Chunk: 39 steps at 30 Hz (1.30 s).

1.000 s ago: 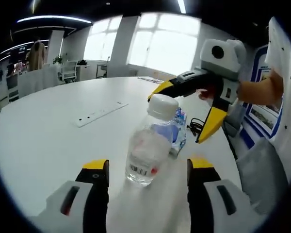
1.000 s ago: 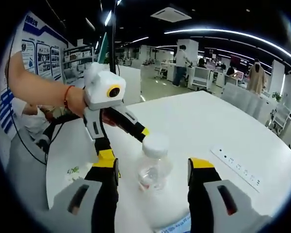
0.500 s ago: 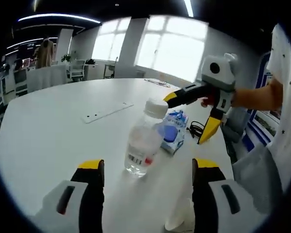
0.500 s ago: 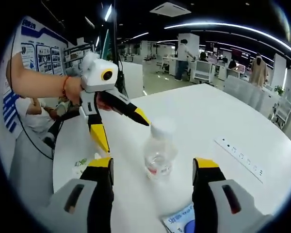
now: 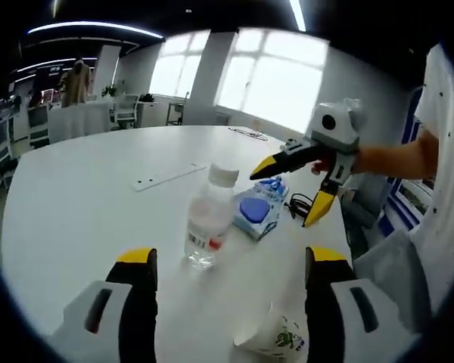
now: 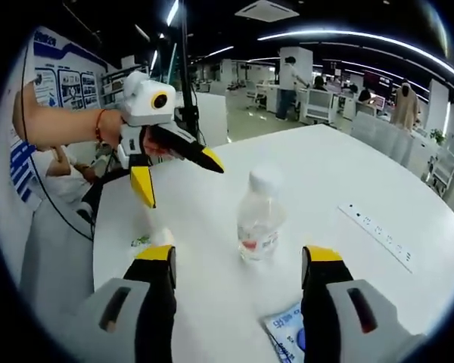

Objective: Arrange the tabletop items into an orderly group along one side of the table until the central work area is clear of visible clutter.

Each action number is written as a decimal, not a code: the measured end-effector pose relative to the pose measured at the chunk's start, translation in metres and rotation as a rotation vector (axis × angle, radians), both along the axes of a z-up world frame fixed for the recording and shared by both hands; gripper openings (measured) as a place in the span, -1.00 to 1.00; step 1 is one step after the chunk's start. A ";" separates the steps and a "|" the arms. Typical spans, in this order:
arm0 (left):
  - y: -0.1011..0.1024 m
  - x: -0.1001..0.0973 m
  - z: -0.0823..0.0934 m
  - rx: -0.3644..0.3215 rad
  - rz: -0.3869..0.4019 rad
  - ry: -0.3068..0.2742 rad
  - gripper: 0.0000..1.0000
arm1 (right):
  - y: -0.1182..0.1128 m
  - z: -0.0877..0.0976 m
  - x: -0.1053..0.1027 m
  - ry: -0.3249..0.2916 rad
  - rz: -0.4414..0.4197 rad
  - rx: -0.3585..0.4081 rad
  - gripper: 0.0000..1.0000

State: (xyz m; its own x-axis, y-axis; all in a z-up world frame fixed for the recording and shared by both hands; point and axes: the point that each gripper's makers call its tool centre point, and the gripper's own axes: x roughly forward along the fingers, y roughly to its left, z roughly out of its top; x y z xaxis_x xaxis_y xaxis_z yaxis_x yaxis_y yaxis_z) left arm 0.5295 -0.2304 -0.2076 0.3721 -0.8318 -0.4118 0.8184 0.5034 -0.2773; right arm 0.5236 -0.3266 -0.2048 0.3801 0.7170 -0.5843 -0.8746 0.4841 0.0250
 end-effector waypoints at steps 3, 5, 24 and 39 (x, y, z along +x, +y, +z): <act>0.004 -0.007 0.000 0.000 0.009 0.005 0.64 | -0.001 -0.002 -0.007 0.013 0.008 -0.001 0.32; 0.007 -0.013 0.001 -0.001 0.015 0.006 0.64 | -0.001 -0.004 -0.011 0.021 0.012 -0.003 0.31; 0.035 -0.053 -0.002 -0.008 0.091 0.040 0.67 | 0.009 -0.030 -0.050 0.121 0.125 -0.039 0.20; 0.052 -0.080 -0.007 -0.005 0.144 0.071 0.67 | 0.038 -0.056 -0.067 0.202 0.278 -0.068 0.09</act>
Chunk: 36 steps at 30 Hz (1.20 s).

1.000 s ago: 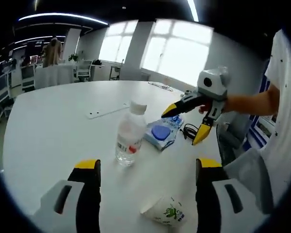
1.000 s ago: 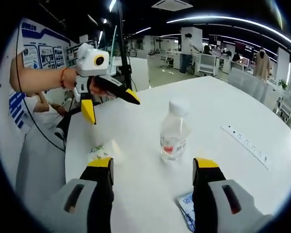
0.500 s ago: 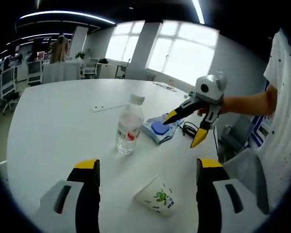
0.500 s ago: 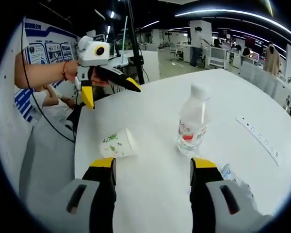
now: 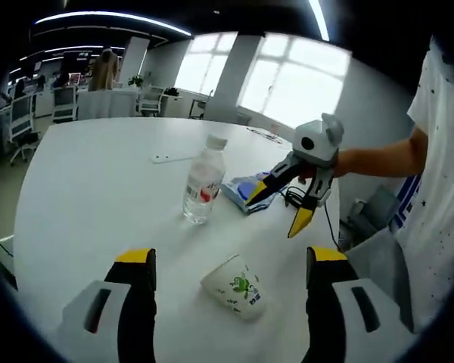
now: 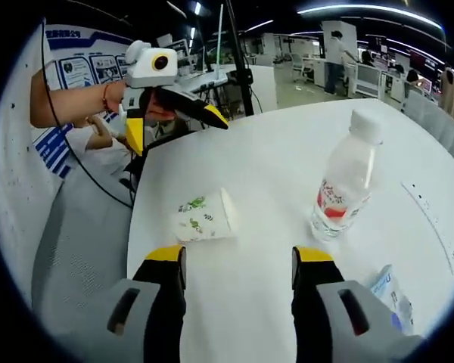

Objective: Arrange the tabletop items into an orderly group along one side of the table until the central work area is clear of visible clutter.

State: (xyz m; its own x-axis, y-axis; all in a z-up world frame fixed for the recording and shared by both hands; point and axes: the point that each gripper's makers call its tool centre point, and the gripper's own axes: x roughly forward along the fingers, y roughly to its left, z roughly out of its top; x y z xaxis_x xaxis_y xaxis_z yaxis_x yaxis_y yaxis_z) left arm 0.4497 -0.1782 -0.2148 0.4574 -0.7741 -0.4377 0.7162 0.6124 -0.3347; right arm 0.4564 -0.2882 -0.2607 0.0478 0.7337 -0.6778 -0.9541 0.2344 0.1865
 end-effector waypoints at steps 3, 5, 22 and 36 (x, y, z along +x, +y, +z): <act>0.003 -0.003 -0.001 0.003 0.010 0.003 0.66 | 0.008 -0.002 -0.001 0.020 0.020 0.013 0.03; 0.006 -0.003 0.000 -0.002 0.024 0.004 0.66 | 0.013 -0.004 -0.001 0.031 0.028 0.021 0.00; 0.015 -0.008 -0.006 -0.015 0.063 0.026 0.66 | 0.039 -0.018 0.000 0.117 0.073 0.056 -0.22; 0.015 -0.010 -0.014 -0.027 0.076 0.044 0.65 | 0.063 -0.028 -0.004 0.216 0.090 0.106 -0.29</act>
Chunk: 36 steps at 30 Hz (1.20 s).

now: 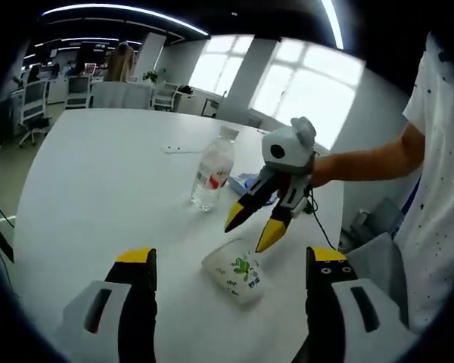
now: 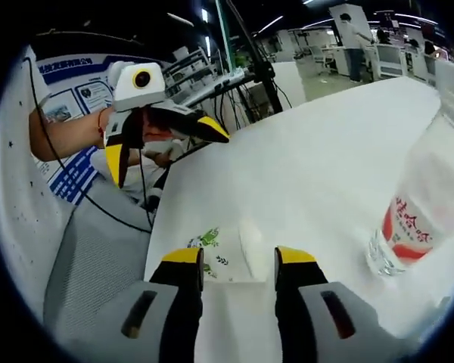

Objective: Arrange the tabletop items into an orderly group along one side of the table until the central work area is clear of visible clutter.

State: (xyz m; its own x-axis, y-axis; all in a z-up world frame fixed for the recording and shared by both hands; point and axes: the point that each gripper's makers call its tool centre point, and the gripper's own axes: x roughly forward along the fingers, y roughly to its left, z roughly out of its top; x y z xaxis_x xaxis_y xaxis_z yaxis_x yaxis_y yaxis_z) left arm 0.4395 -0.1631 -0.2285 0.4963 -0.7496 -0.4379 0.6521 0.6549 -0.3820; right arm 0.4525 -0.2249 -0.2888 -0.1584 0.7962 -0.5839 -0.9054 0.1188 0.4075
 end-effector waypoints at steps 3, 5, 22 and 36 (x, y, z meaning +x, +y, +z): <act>0.001 0.000 -0.001 -0.001 0.004 0.003 0.65 | 0.002 -0.003 -0.002 0.021 0.011 0.000 -0.32; 0.002 0.001 -0.001 -0.002 0.006 0.002 0.65 | 0.003 -0.004 -0.005 0.036 0.021 0.005 -0.35; -0.004 0.002 -0.003 -0.008 -0.002 0.006 0.63 | -0.001 0.003 -0.033 0.163 0.117 0.011 -0.91; -0.009 0.000 0.000 -0.012 -0.009 -0.001 0.63 | -0.014 0.027 -0.057 0.205 0.149 0.054 -1.00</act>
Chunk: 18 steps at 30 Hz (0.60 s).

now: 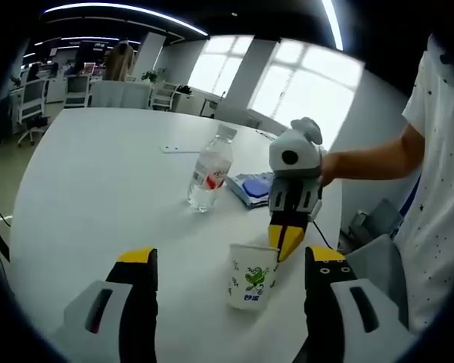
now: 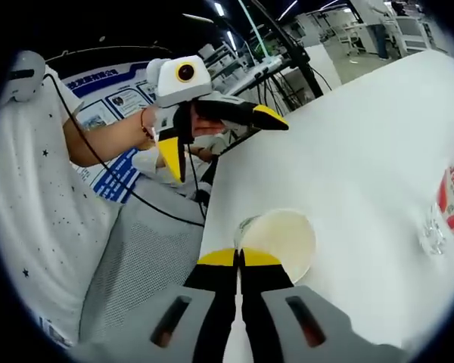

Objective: Arrange the tabletop items into an orderly group along one side of the table until the central work area is clear of visible clutter.

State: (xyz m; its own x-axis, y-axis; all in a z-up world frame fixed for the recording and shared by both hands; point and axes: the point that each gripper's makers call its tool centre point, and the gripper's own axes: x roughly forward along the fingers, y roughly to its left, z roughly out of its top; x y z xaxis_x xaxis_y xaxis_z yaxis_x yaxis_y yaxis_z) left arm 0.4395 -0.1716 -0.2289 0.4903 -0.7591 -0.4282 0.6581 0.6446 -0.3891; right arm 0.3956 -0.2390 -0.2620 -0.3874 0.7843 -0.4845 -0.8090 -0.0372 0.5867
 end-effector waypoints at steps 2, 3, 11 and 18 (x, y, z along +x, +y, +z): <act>-0.001 0.000 0.001 -0.002 0.000 -0.002 0.63 | -0.004 0.006 0.002 0.000 -0.016 0.003 -1.00; -0.001 0.000 0.001 -0.002 -0.001 -0.002 0.63 | -0.010 0.010 0.004 -0.012 -0.028 -0.002 -1.00; -0.008 0.000 0.006 -0.009 -0.013 -0.015 0.62 | -0.045 0.030 0.027 -0.093 -0.098 -0.034 -1.00; -0.015 -0.001 0.011 -0.010 -0.033 -0.032 0.63 | -0.081 0.050 0.056 -0.205 -0.177 -0.088 -1.00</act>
